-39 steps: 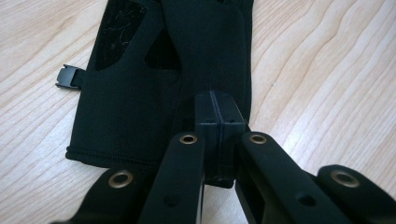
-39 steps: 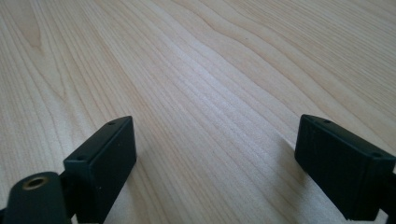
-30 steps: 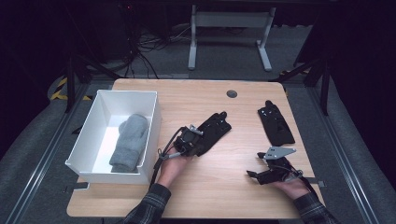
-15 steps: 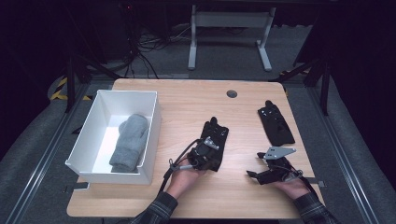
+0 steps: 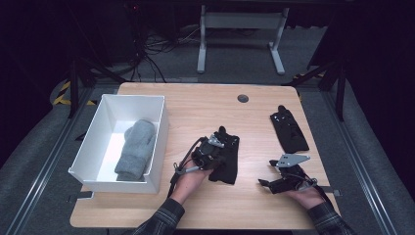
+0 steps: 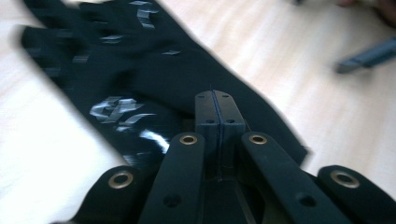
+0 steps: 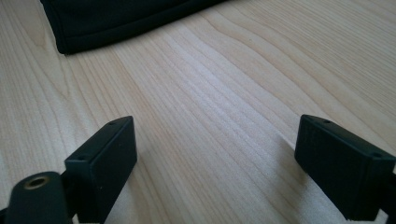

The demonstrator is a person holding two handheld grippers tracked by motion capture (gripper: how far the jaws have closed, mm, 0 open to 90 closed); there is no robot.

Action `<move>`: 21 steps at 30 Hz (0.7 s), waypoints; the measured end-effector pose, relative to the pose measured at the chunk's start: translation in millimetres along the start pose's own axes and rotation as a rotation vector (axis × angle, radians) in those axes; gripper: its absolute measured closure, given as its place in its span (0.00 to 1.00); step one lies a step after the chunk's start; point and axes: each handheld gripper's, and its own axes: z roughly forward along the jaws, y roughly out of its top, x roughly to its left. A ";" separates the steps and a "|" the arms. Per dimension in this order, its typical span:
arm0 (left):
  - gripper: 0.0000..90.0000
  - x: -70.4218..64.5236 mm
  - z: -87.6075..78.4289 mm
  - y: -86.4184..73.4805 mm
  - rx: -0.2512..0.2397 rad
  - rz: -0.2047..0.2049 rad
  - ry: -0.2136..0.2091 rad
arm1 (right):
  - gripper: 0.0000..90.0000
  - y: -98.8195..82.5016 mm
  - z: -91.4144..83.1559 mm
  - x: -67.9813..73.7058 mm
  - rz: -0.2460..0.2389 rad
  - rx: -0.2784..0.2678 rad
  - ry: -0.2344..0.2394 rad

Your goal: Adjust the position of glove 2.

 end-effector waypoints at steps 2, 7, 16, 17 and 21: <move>1.00 6.0 -0.2 -1.0 0.000 -0.015 0.009 | 0.15 0.0 0.0 0.0 0.000 0.000 0.000; 1.00 13.4 10.2 -6.0 0.053 -0.024 0.039 | 0.15 0.0 0.0 0.0 -0.001 0.000 0.001; 1.00 5.8 6.6 -15.5 0.085 0.007 -0.023 | 0.15 -0.1 0.0 0.1 -0.004 -0.001 0.003; 1.00 4.5 5.5 -17.1 0.088 0.008 -0.031 | 0.15 -0.1 0.0 0.1 -0.004 -0.001 0.003; 1.00 -2.5 1.3 -25.5 0.084 0.024 -0.060 | 0.15 0.0 -0.1 0.1 -0.005 0.000 0.004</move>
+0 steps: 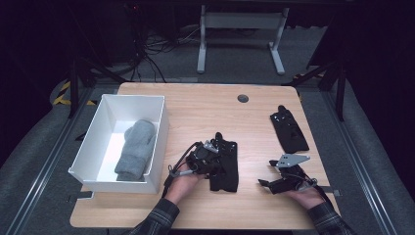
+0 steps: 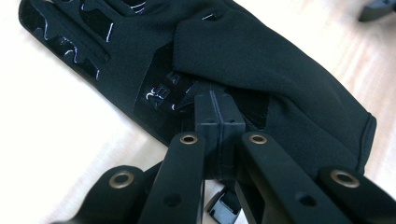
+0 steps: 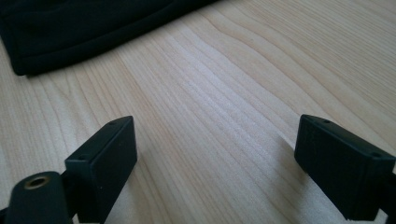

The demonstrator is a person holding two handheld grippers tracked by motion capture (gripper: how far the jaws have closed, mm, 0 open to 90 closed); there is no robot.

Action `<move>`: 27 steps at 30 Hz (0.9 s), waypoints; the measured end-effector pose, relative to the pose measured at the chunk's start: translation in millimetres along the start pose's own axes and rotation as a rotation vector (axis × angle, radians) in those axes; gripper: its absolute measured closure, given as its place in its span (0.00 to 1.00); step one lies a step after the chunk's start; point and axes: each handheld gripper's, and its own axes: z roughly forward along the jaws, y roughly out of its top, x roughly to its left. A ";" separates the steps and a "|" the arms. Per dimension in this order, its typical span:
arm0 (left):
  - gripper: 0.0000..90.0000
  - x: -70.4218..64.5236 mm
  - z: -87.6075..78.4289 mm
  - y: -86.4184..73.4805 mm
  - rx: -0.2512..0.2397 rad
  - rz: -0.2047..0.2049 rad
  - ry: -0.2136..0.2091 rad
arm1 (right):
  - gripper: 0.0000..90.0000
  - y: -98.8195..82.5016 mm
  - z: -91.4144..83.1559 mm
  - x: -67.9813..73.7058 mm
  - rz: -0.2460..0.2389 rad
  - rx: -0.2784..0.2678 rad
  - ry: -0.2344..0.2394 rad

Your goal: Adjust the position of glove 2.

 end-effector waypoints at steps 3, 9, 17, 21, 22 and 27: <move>1.00 -8.4 -3.2 -7.8 0.005 0.014 -0.027 | 0.15 -0.1 0.1 0.2 0.000 -0.001 -0.002; 1.00 -21.5 -6.5 -18.6 0.008 0.041 -0.066 | 0.15 -0.1 0.1 0.5 0.001 -0.003 -0.003; 1.00 -20.5 -23.7 -21.3 -0.073 0.052 -0.024 | 0.15 -0.1 0.2 0.5 -0.001 -0.004 -0.003; 0.79 -9.3 -33.1 -28.8 -0.110 -0.018 0.104 | 0.16 0.0 0.1 0.4 -0.001 -0.003 -0.003; 0.75 -6.7 -33.3 -30.7 -0.104 -0.032 0.128 | 0.16 0.0 0.3 0.4 -0.001 -0.004 -0.002; 0.51 2.0 -24.8 -35.0 -0.068 -0.067 0.203 | 0.17 0.4 0.4 0.7 -0.004 -0.005 -0.002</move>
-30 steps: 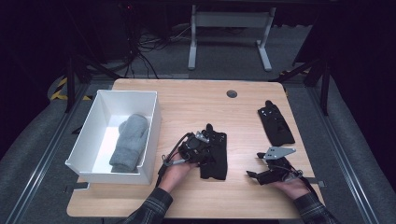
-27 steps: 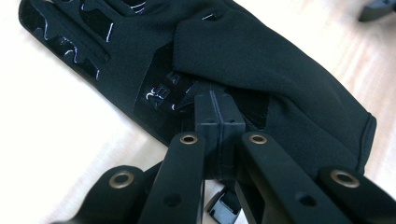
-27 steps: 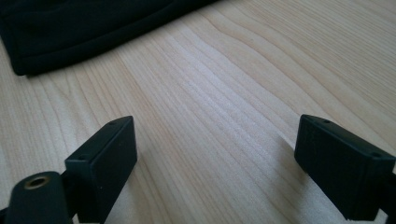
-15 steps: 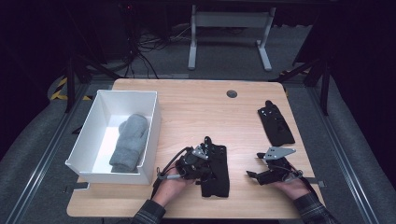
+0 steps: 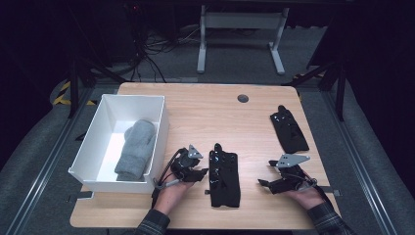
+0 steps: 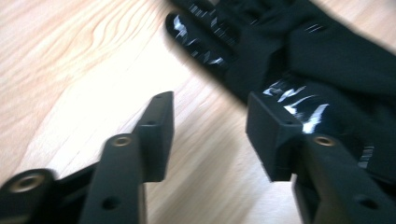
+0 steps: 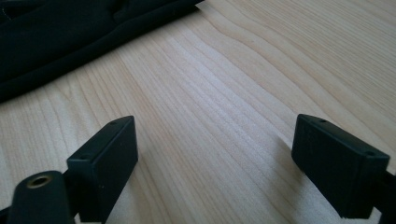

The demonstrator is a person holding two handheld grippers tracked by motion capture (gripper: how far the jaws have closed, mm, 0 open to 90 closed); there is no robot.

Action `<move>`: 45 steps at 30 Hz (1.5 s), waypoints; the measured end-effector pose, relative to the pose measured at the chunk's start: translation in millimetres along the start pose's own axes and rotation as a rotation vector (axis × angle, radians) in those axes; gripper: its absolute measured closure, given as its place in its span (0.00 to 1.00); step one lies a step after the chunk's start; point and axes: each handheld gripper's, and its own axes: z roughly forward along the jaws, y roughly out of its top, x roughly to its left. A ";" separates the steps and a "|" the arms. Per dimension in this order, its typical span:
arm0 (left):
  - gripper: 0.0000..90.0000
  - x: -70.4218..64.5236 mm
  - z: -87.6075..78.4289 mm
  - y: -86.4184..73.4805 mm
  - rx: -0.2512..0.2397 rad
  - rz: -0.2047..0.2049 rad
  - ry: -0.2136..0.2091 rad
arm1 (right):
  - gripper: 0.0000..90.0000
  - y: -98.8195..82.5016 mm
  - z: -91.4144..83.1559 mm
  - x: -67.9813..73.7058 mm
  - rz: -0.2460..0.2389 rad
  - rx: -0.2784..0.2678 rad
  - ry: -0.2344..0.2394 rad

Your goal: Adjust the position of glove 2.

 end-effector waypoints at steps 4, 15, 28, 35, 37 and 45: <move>0.33 3.3 7.7 -3.4 -0.010 0.003 0.030 | 0.26 1.7 -2.3 0.6 -0.004 0.003 0.005; 0.14 5.7 14.6 -12.1 -0.078 0.066 0.020 | 1.00 15.7 -23.5 -23.7 0.043 -0.052 -0.088; 0.14 5.7 14.5 -12.1 -0.077 0.065 0.026 | 1.00 31.0 -25.2 -88.2 0.123 -0.043 -0.183; 0.13 5.6 14.8 -12.1 -0.078 0.060 0.031 | 1.00 37.1 -14.0 -121.4 0.159 -0.038 -0.239; 0.12 5.7 14.7 -12.1 -0.075 0.057 0.033 | 1.00 35.5 -13.6 -128.1 0.173 -0.036 -0.246; 0.12 5.6 14.6 -12.2 -0.073 0.054 0.033 | 1.00 19.9 -19.7 -154.6 0.237 -0.031 -0.301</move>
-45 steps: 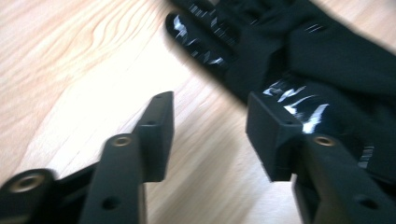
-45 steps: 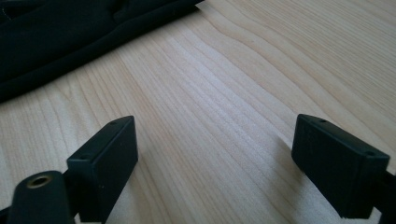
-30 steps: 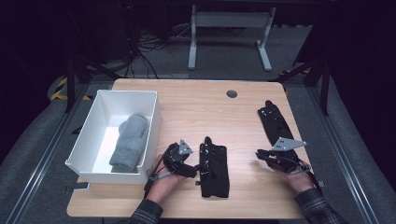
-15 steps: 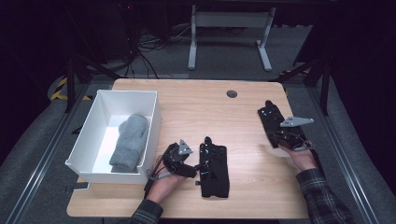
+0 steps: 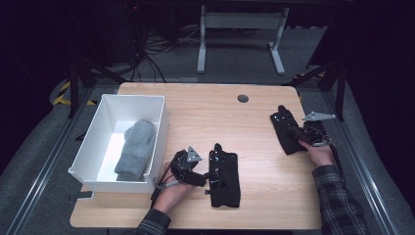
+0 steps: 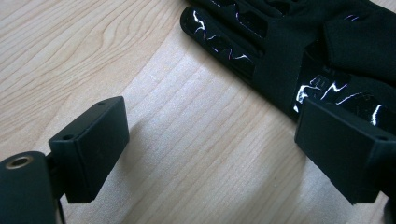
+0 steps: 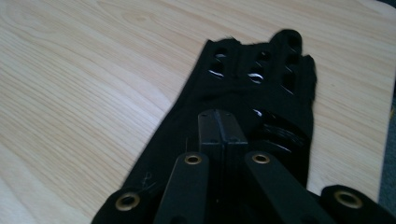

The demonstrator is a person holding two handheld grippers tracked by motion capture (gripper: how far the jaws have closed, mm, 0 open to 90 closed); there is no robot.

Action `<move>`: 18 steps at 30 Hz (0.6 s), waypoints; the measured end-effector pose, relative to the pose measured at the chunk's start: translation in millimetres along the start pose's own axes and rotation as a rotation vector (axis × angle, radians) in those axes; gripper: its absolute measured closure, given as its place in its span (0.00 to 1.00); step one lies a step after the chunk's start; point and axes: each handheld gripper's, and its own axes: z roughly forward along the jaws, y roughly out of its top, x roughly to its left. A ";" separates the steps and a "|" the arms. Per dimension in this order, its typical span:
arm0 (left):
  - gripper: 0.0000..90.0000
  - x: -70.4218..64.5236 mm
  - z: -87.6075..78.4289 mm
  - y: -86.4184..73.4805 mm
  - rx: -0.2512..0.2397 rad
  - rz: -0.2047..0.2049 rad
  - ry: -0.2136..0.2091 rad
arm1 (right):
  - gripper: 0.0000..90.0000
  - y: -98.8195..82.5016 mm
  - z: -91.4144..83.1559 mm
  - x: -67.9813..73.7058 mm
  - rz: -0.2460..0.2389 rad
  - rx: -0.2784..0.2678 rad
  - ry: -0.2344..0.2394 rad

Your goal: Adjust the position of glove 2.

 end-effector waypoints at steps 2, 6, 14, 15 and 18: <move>0.12 0.0 0.0 0.0 0.000 0.000 -0.001 | 1.00 -3.7 1.3 -4.4 0.008 0.014 -0.002; 0.12 0.0 0.0 0.0 0.000 -0.001 -0.001 | 1.00 -11.7 8.6 -8.8 0.015 0.049 -0.007; 0.12 0.0 -0.1 0.1 0.001 0.001 -0.001 | 1.00 -15.1 2.7 0.4 0.001 0.066 0.018; 0.12 0.0 0.0 0.0 0.000 0.000 -0.001 | 1.00 -16.1 0.6 3.7 -0.010 0.071 0.021; 0.12 0.1 -0.1 0.1 0.001 0.001 -0.001 | 1.00 -19.8 -3.5 10.7 -0.004 0.071 0.047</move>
